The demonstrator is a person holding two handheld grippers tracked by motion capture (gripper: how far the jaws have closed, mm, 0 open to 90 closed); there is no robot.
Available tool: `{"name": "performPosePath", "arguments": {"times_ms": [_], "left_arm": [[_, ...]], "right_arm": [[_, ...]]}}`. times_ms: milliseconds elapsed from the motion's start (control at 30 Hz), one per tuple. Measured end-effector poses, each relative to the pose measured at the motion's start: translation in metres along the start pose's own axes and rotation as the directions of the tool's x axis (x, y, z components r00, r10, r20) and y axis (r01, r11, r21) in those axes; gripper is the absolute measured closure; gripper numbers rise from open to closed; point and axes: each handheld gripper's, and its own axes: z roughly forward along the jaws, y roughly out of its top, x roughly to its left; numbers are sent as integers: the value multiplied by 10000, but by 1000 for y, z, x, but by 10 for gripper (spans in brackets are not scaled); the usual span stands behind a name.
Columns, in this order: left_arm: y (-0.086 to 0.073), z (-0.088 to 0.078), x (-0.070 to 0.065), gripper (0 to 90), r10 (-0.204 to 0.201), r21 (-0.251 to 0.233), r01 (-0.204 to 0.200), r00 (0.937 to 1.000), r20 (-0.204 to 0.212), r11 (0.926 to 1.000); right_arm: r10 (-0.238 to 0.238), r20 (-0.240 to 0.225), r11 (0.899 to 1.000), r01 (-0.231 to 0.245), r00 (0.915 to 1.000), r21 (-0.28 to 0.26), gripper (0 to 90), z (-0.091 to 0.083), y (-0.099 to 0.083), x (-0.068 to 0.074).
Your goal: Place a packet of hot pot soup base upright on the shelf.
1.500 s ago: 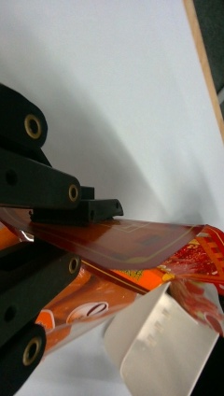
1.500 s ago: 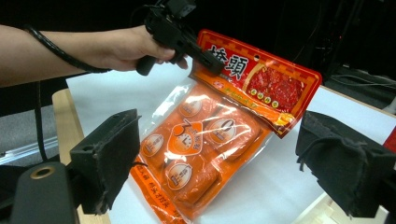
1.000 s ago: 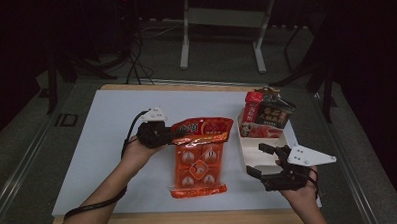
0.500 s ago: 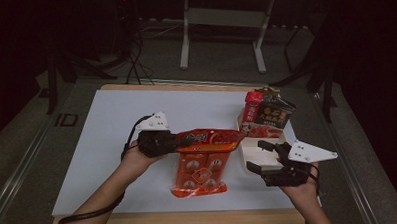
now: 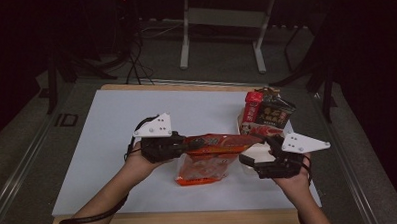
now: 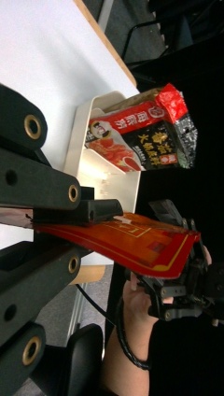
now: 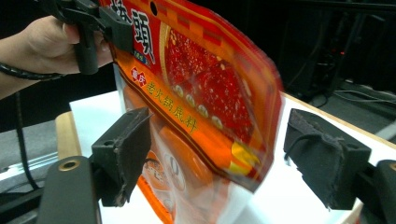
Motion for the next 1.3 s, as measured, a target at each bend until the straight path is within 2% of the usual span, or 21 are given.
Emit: {"name": "performPosePath", "arguments": {"times_ms": [100, 167, 200, 233, 300, 400, 533, 567, 700, 733, 867, 1000, 1133, 1200, 1300], "left_arm": [[2, -2, -1, 900, 15, -182, -14, 10000, 19, 9998], [2, -3, 0, 900, -67, -263, 69, 9999, 76, 9996], [3, -3, -1, 900, -11, -316, 10, 10000, -22, 9995], [3, -4, -1, 900, 11, -307, -15, 9999, -106, 9995], [4, -4, -1, 900, -79, -422, 78, 10000, -2, 9991], [8, -6, -4, 900, -30, -511, 29, 10000, -16, 9987], [11, -7, -7, 900, -46, -578, 44, 10000, -32, 9983], [11, -7, -6, 900, -70, -590, 67, 10000, -53, 9982], [10, -11, -3, 900, -155, -610, 145, 9997, -162, 9980], [10, -12, -2, 900, -189, -621, 179, 9997, -159, 9979], [7, -16, 2, 899, -339, -841, 328, 9994, -116, 9959], [8, -20, 3, 896, -217, -1058, 196, 9996, -189, 9942], [8, -24, 5, 882, -261, -1223, 229, 9994, -247, 9922], [7, -25, 5, 863, -282, -1371, 235, 9991, -322, 9903], [7, -27, 9, 828, -633, -1640, 614, 9980, -68, 9845]], "right_arm": [[-49, -152, 10000, 48, 9999, -86, 258, 4, 4, 0], [-124, -285, 9998, 119, 9995, -151, 341, 6, 6, -2], [-184, -281, 9995, 177, 9994, -245, 372, 6, 7, -3], [-134, -428, 9995, 122, 9990, -298, 406, 6, 7, -4], [5, -807, 9997, -25, 9967, -250, 458, 8, 8, -5], [-176, -1257, 9997, 193, 9919, 118, 567, 13, 7, -3], [-409, -1733, 9988, 448, 9840, 187, 737, 17, 9, 4], [-443, -1803, 9986, 489, 9826, 213, 753, 17, 10, 5], [-263, -2258, 9991, 333, 9738, 276, 887, 18, 13, 7], [-277, -2329, 9987, 369, 9721, 352, 896, 19, 14, 9], [-326, -2148, 9976, 448, 9761, 523, 900, 19, 21, 14], [-458, -2176, 9978, 549, 9750, 359, 900, 20, 28, 15], [-167, -2260, 9987, 269, 9740, 425, 900, 22, 36, 14], [-333, -2111, 9980, 439, 9769, 455, 900, 21, 41, 17], [-608, -1879, 9964, 708, 9803, 471, 900, 20, 49, 19]]}}
